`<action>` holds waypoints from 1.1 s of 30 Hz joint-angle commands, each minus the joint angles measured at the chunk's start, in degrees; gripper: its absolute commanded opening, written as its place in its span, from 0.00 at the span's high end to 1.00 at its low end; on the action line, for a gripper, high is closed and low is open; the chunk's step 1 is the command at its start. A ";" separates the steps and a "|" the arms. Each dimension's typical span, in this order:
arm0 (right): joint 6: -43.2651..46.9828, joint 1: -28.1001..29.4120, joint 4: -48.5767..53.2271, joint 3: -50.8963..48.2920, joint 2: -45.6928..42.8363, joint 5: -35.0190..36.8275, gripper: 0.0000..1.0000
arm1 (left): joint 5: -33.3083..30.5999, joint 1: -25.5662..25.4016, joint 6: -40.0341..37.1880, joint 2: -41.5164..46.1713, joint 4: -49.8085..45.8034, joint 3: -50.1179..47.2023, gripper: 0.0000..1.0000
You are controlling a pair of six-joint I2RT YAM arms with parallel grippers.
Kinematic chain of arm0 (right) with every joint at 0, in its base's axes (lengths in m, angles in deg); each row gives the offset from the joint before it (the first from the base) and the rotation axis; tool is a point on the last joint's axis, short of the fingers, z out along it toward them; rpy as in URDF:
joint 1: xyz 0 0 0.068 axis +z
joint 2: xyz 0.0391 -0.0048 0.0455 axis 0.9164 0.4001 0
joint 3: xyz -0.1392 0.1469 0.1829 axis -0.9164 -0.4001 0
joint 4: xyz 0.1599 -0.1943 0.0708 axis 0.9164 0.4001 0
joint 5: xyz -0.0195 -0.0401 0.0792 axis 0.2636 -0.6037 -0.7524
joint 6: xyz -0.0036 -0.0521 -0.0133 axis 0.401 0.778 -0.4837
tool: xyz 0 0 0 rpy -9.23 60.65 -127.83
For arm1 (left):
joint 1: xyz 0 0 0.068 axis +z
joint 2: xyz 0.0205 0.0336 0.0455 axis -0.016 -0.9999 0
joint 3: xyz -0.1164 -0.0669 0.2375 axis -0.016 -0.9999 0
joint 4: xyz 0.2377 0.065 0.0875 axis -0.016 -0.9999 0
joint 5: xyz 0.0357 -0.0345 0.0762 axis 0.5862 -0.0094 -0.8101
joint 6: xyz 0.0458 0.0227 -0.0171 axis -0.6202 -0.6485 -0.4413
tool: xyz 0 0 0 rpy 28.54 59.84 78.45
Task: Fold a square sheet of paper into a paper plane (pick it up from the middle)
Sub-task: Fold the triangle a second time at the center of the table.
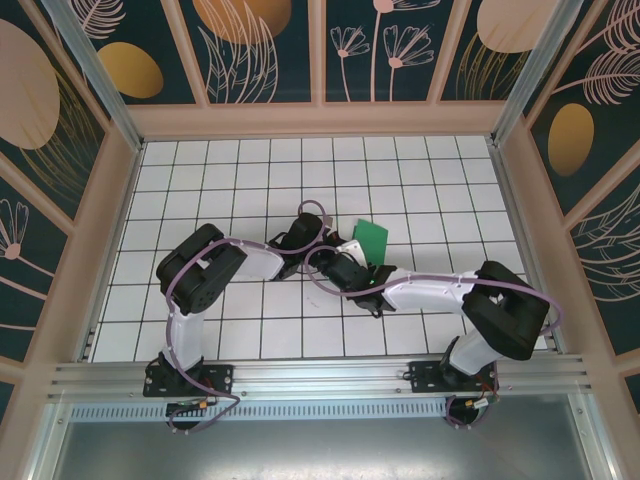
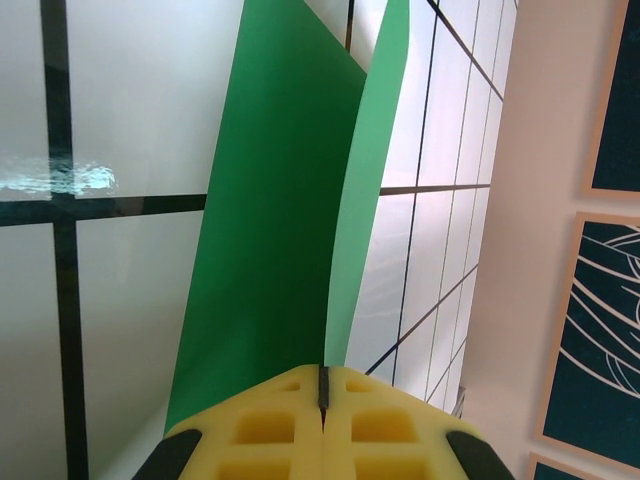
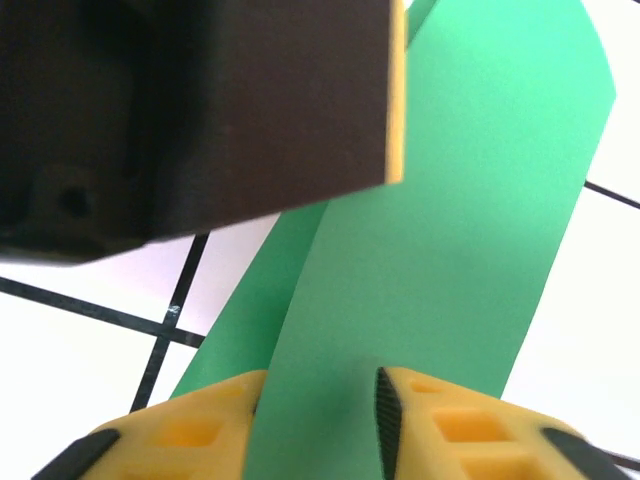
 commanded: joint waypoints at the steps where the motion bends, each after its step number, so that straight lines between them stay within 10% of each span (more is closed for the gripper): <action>1: -0.32 0.39 1.55 0.63 -2.77 1.73 0.72 | -0.76 -0.28 -0.73 1.72 -0.80 0.23 0.96; 10: 0.05 -0.05 1.21 0.26 -4.28 -0.31 1.00 | -1.30 -0.27 -1.12 2.22 -1.37 0.02 0.94; 20: 1.29 -0.74 0.49 0.10 -5.52 -4.12 1.00 | -3.05 0.02 -2.02 5.22 -2.68 -0.89 0.74; 26: 2.12 -1.33 -4.19 -0.12 -7.26 -15.55 1.00 | -9.57 3.22 -3.76 13.98 -5.59 -7.31 0.50; 33: 0.52 -2.03 -11.84 0.03 -7.01 -31.78 1.00 | -15.19 6.92 -9.49 26.90 -13.52 -13.32 0.48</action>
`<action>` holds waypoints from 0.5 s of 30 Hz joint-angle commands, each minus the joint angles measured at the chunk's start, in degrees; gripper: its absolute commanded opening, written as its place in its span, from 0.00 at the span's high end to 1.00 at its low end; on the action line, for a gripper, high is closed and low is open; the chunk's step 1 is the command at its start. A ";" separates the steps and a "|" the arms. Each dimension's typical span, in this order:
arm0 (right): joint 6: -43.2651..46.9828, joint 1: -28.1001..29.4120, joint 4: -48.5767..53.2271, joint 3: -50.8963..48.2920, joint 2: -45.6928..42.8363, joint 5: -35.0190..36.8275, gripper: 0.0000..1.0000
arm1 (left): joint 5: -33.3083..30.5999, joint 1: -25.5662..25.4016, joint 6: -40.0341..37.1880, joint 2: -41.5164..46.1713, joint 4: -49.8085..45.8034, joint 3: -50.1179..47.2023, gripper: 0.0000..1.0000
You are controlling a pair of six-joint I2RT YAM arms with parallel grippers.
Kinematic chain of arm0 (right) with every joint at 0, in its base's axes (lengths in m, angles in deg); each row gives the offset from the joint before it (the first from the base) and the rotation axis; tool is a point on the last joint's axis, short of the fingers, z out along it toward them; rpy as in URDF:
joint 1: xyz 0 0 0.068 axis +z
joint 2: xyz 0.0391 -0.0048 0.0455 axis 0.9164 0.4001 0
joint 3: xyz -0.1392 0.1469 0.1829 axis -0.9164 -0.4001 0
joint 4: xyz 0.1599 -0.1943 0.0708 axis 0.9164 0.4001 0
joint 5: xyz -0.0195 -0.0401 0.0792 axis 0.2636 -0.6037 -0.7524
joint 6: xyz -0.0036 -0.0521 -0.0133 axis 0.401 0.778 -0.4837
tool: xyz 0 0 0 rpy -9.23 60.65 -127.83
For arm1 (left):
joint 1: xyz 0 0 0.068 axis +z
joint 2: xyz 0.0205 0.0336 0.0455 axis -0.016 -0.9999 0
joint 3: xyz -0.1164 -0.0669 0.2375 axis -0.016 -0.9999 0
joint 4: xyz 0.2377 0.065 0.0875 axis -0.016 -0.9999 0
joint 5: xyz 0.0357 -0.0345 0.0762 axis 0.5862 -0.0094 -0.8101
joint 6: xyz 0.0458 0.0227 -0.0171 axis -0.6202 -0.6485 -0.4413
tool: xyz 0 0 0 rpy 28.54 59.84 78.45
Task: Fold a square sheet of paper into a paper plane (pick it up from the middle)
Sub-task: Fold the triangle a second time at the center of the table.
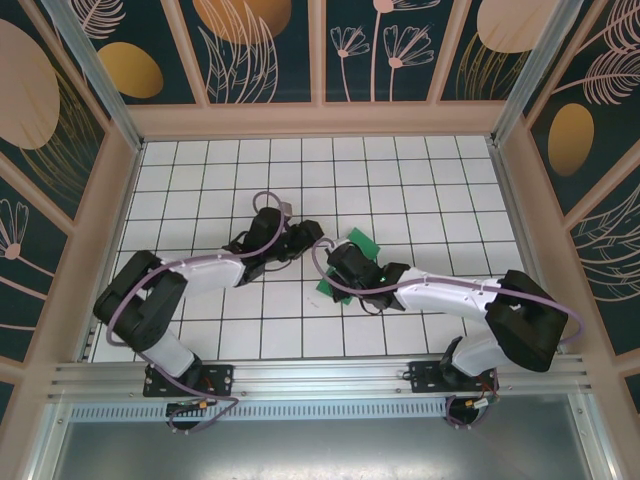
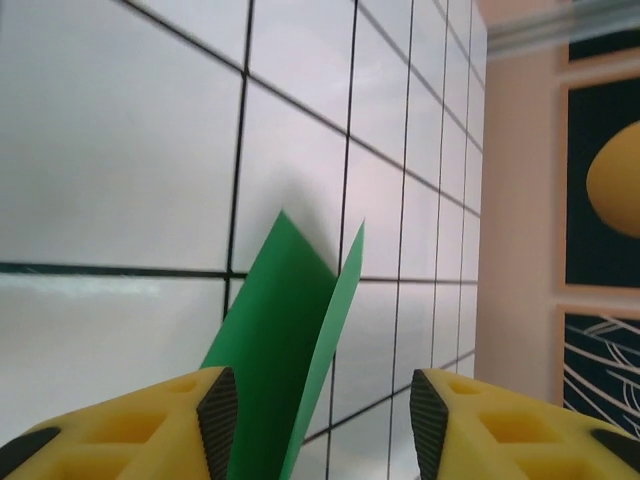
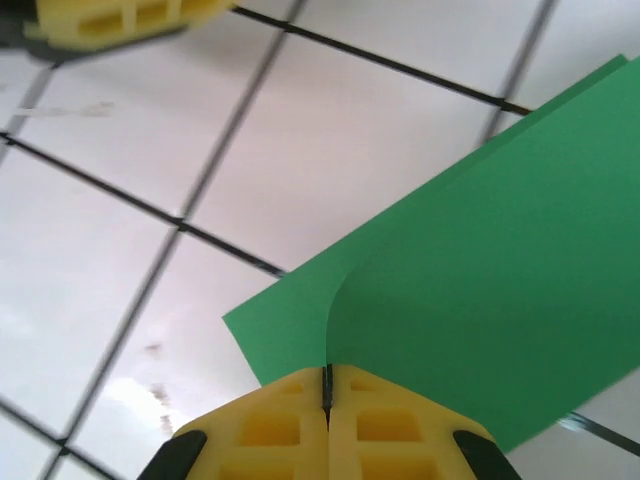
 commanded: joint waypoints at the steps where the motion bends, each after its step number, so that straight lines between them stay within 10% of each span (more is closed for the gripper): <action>1: -1.15 -0.62 -6.81 -0.28 -0.98 -11.82 1.00 | -4.04 0.23 -5.17 4.53 -6.10 -0.89 0.47; 15: -5.12 -17.72 -25.98 -13.32 -1.48 -44.57 1.00 | 5.89 -0.07 -8.02 2.06 -1.91 -1.48 0.61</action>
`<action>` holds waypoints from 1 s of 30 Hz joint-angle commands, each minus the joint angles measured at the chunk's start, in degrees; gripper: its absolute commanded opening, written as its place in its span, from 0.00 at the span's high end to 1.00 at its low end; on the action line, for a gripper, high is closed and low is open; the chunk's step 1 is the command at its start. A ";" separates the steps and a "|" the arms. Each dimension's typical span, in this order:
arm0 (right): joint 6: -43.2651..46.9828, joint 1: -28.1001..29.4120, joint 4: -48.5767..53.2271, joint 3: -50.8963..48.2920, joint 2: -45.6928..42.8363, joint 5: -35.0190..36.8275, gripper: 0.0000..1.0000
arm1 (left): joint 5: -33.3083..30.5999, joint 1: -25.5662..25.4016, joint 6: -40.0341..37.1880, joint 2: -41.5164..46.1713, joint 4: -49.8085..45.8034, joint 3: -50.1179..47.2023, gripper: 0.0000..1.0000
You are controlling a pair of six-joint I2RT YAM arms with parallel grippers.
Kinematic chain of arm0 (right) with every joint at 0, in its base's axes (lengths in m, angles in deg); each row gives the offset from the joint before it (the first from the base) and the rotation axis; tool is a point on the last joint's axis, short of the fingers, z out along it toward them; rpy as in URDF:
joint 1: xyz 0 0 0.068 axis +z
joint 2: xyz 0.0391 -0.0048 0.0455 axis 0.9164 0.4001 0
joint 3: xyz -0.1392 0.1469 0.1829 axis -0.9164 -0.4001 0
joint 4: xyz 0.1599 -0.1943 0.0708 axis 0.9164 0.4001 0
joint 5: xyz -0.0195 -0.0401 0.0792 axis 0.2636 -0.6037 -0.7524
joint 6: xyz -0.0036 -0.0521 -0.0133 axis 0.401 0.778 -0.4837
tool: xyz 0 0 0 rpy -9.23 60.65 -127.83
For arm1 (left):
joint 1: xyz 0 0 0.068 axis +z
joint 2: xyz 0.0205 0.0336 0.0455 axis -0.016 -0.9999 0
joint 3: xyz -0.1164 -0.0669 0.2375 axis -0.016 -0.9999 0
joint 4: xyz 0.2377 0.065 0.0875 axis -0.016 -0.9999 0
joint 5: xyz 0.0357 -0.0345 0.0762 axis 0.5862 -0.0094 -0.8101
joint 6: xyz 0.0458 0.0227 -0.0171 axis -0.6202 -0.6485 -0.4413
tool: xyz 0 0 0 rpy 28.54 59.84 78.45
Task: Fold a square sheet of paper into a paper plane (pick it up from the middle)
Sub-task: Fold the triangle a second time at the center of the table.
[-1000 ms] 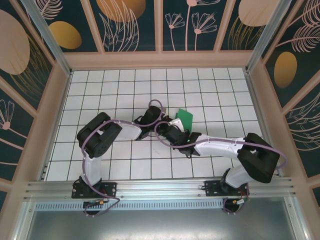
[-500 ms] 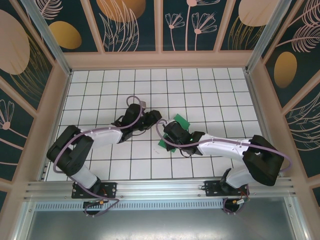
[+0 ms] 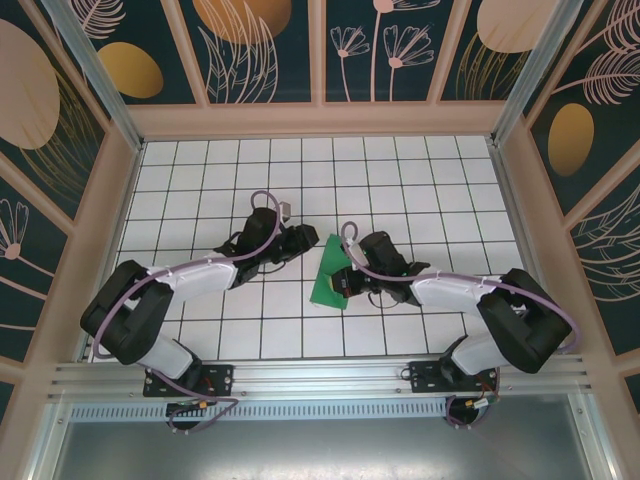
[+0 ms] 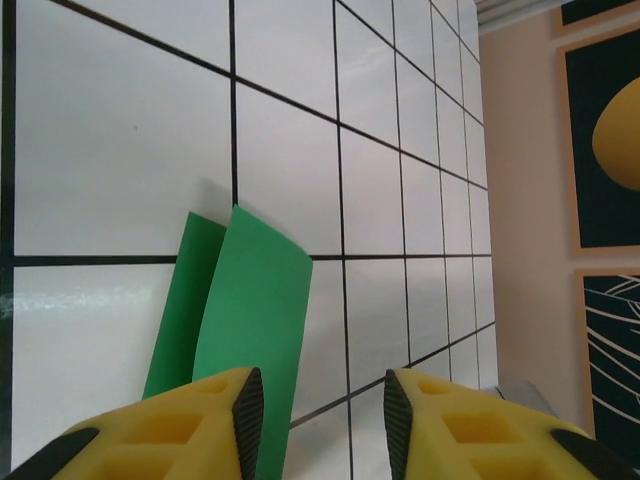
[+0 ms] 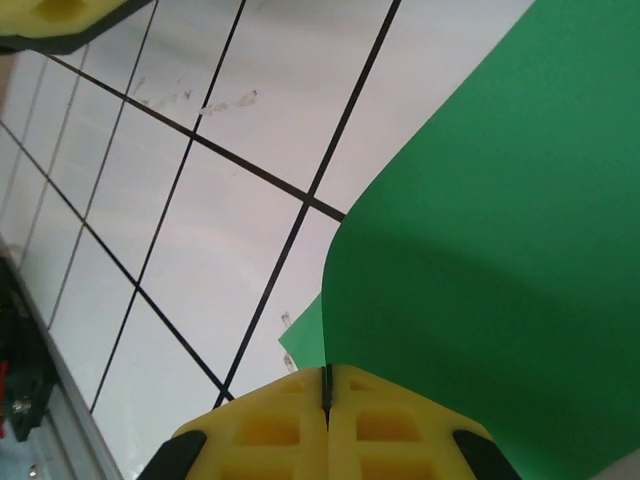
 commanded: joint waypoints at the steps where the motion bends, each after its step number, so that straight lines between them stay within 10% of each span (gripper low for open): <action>1: -1.76 -3.81 -8.97 -3.26 -1.22 -12.33 1.00 | 3.56 -0.36 -1.61 -1.54 2.07 -0.63 0.62; 30: -2.66 -20.35 -13.68 -4.23 8.31 -29.15 1.00 | 1.51 -4.75 -0.66 -6.21 4.28 1.24 0.61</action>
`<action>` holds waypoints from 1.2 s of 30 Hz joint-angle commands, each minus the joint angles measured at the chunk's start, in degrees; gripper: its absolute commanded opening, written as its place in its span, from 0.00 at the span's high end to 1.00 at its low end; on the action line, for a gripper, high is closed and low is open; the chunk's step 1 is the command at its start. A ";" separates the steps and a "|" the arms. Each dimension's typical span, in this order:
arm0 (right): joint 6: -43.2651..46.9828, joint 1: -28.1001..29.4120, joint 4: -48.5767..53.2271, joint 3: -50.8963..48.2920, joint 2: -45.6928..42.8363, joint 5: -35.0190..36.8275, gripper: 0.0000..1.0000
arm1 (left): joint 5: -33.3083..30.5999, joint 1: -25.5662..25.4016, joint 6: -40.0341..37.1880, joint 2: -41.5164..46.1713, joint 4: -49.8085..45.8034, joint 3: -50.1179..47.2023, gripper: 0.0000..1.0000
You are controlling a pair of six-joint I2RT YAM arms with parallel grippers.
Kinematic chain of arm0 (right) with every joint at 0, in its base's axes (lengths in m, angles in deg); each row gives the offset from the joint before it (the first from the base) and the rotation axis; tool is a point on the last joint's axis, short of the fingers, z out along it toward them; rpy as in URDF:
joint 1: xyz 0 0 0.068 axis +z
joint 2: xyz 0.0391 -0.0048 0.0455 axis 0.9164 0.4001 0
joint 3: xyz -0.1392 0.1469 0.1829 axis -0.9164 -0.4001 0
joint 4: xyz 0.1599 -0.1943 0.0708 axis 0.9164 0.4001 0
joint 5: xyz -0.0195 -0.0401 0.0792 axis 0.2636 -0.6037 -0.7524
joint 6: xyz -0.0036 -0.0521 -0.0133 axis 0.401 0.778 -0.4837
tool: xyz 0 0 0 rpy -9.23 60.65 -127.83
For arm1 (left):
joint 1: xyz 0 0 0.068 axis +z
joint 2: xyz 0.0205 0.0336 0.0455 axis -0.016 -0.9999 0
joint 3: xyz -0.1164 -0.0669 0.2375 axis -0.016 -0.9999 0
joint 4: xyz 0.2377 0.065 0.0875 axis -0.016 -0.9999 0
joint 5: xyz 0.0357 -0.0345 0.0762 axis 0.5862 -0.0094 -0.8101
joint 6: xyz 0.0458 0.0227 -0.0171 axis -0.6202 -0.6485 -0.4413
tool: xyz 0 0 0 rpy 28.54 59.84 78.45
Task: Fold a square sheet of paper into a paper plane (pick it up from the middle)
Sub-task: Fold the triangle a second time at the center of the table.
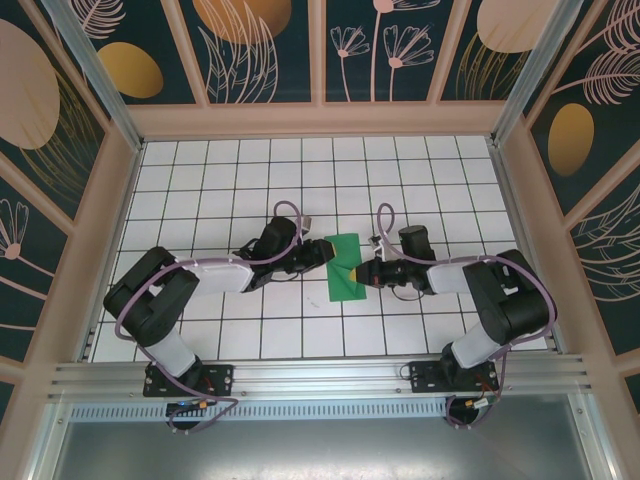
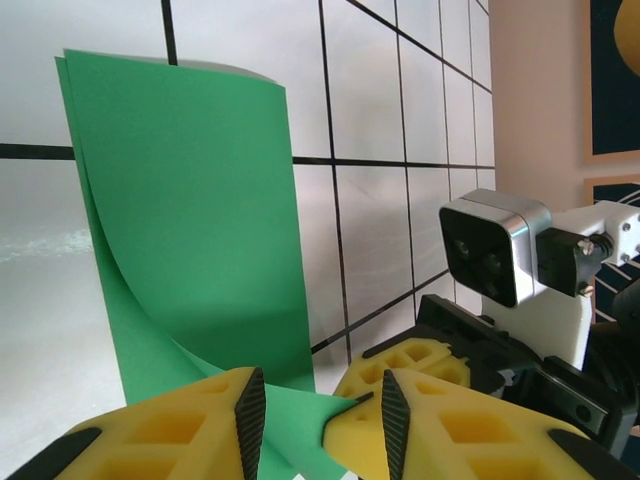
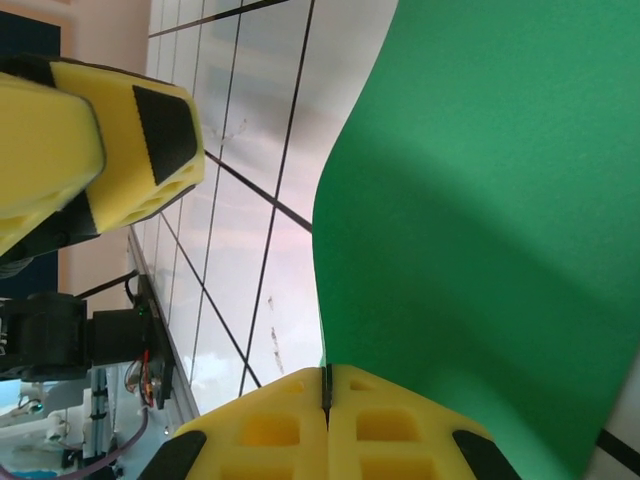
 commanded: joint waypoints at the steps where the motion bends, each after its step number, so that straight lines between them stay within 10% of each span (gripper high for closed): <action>1: -3.03 0.33 -3.59 0.48 -0.96 -2.88 1.00 | -5.21 -0.10 -0.74 2.53 -2.13 0.63 0.60; 14: -23.88 12.87 -13.51 2.92 -4.14 14.67 1.00 | -19.30 0.17 3.36 16.78 -6.23 -9.07 0.72; 36: -26.38 14.20 -20.13 0.89 3.48 17.80 1.00 | -4.37 -1.45 4.25 1.01 -1.09 -8.42 0.99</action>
